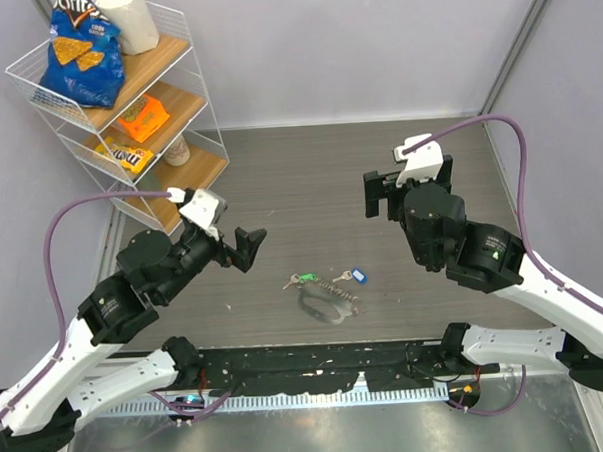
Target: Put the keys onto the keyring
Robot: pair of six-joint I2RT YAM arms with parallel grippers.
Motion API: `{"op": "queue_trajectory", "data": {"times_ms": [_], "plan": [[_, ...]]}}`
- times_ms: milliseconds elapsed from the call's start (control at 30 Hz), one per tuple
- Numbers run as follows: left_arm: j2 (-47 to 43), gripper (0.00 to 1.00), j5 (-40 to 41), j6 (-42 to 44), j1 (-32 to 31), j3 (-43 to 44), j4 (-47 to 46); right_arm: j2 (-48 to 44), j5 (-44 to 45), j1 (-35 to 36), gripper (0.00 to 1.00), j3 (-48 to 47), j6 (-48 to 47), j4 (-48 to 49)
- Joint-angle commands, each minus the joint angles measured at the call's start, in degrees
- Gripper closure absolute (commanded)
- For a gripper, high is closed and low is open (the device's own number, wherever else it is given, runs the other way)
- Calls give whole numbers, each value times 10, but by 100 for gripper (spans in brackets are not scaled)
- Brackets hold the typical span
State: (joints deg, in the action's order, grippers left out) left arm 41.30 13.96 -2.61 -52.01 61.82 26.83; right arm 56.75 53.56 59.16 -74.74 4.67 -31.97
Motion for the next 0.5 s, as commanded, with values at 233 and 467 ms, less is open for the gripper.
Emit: {"op": "queue_trajectory", "data": {"times_ms": [233,467], "plan": [[18,0,-44,-41,-1,-45,-6,-5,-94,3,5,36,38,-40],[56,1,-96,-108,-3,-131,-33,-16,-144,3,3,144,133,-65]]}}
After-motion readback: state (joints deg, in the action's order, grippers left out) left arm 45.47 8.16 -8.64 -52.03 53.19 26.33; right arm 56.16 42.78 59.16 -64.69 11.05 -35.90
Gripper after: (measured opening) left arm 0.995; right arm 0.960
